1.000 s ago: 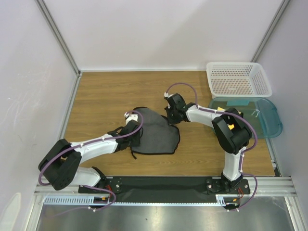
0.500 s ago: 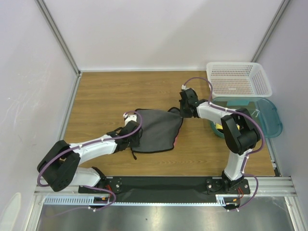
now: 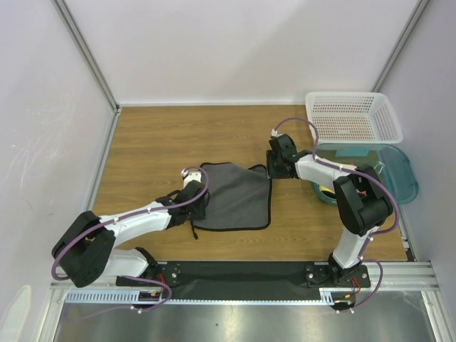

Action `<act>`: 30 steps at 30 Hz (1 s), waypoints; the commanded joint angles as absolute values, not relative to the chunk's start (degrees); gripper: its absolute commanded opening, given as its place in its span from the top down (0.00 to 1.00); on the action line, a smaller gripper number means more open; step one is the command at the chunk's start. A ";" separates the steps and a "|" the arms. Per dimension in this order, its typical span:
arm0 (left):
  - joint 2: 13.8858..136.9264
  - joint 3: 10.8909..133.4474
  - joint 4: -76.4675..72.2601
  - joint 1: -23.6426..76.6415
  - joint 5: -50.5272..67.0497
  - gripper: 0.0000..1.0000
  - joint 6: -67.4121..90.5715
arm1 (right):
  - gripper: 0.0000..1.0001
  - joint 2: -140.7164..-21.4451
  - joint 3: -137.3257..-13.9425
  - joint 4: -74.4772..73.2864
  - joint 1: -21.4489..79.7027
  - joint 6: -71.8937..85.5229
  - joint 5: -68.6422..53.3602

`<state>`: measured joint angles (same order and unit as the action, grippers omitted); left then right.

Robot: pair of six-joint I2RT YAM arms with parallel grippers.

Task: Fold and stack the towels
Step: Flatten out the crumpled towel

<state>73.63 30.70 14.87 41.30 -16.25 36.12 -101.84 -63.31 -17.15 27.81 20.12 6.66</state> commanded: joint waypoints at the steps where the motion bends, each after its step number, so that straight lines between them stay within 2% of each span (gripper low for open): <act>1: 75.93 29.35 19.95 42.63 -13.45 0.60 35.33 | 0.55 -98.35 -65.47 -14.15 27.33 16.27 5.19; 11: 75.06 29.36 20.57 43.07 -14.68 0.60 35.33 | 0.56 -107.22 -74.26 -10.28 26.54 12.31 0.88; 23: 74.79 29.53 20.65 43.07 -14.94 0.59 35.51 | 0.56 -112.32 -76.99 -13.44 26.46 8.61 -1.76; 30: 74.62 29.62 20.83 43.07 -14.94 0.59 35.77 | 0.62 -113.82 -77.34 -14.59 26.46 8.09 -1.93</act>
<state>74.11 30.98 14.98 42.39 -17.32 35.51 -112.95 -74.85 -13.78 26.70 9.26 -1.28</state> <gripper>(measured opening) 0.411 0.389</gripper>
